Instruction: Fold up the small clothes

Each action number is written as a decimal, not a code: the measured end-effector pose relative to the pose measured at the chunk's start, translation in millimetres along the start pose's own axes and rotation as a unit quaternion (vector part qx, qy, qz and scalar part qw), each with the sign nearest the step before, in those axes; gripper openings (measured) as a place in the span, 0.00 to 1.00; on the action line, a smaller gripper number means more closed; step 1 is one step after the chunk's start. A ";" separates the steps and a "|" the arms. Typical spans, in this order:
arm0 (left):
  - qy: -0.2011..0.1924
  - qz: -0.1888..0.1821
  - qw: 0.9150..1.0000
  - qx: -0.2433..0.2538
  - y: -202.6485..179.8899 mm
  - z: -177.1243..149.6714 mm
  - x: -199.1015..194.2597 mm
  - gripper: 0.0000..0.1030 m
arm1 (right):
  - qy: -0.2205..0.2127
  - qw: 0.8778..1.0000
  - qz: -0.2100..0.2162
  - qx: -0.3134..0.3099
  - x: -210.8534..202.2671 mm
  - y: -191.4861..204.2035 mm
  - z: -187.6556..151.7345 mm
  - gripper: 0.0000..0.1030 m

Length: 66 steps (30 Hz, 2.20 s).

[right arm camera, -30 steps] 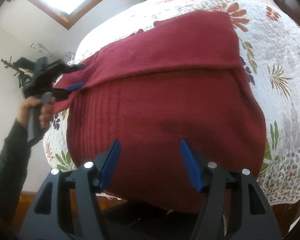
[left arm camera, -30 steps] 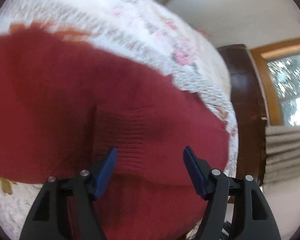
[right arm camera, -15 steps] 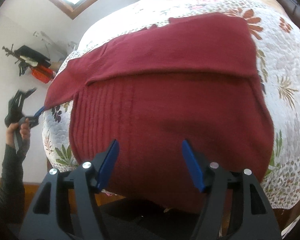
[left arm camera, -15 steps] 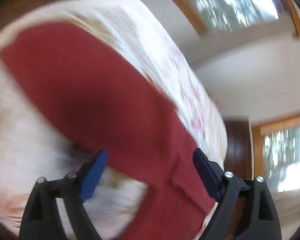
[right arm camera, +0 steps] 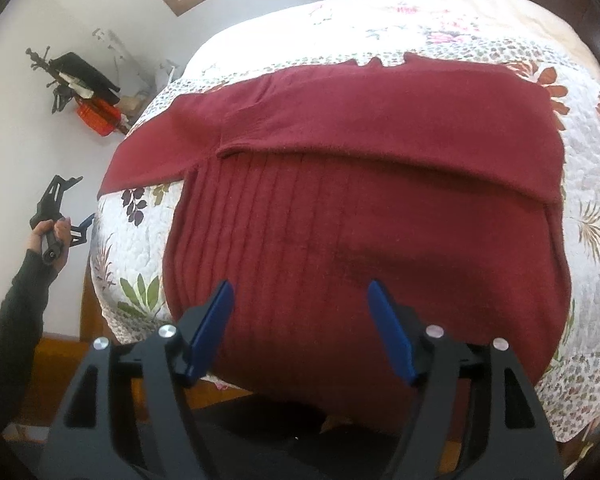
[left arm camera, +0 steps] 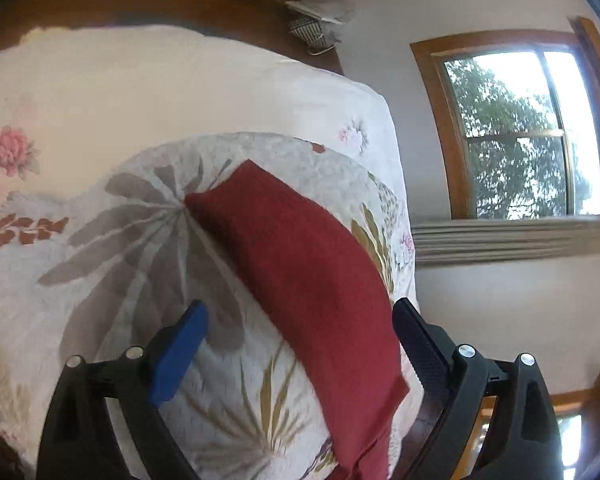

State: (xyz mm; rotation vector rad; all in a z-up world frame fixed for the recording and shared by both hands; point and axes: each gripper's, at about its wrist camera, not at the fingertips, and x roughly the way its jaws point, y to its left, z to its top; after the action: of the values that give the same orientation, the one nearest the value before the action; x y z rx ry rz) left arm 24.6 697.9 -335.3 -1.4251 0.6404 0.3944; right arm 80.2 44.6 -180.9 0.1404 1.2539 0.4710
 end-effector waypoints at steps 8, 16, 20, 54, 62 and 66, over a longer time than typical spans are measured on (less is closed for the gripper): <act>-0.005 -0.006 0.999 -0.038 16.9 27.5 31.5 0.74 | -0.008 1.000 -0.018 0.020 -8.2 -2.3 -5.4 0.68; -0.015 0.017 0.999 -0.035 23.7 44.5 34.7 0.15 | -0.006 1.000 -0.018 0.019 -4.9 0.4 -2.5 0.68; -0.037 0.023 0.999 -0.023 17.5 43.9 24.3 0.11 | -0.005 1.000 -0.015 0.013 -3.3 1.6 -0.2 0.68; -0.027 -0.011 0.998 -0.047 36.7 49.4 24.4 0.69 | -0.016 0.998 -0.014 0.066 -13.3 -16.2 -2.5 0.70; -0.032 0.002 0.999 -0.034 33.6 67.5 45.1 0.07 | -0.019 0.998 -0.025 0.060 -11.6 -5.9 -1.5 0.70; -0.058 -0.012 0.998 -0.001 10.0 60.2 28.6 0.07 | -0.024 0.997 -0.022 0.065 -14.0 -9.3 0.4 0.70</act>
State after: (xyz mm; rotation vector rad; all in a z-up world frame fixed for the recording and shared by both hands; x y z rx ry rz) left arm 51.0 755.0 -359.6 -1.4002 0.5281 0.4557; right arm 79.9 30.5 -171.8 0.2326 1.2373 0.3463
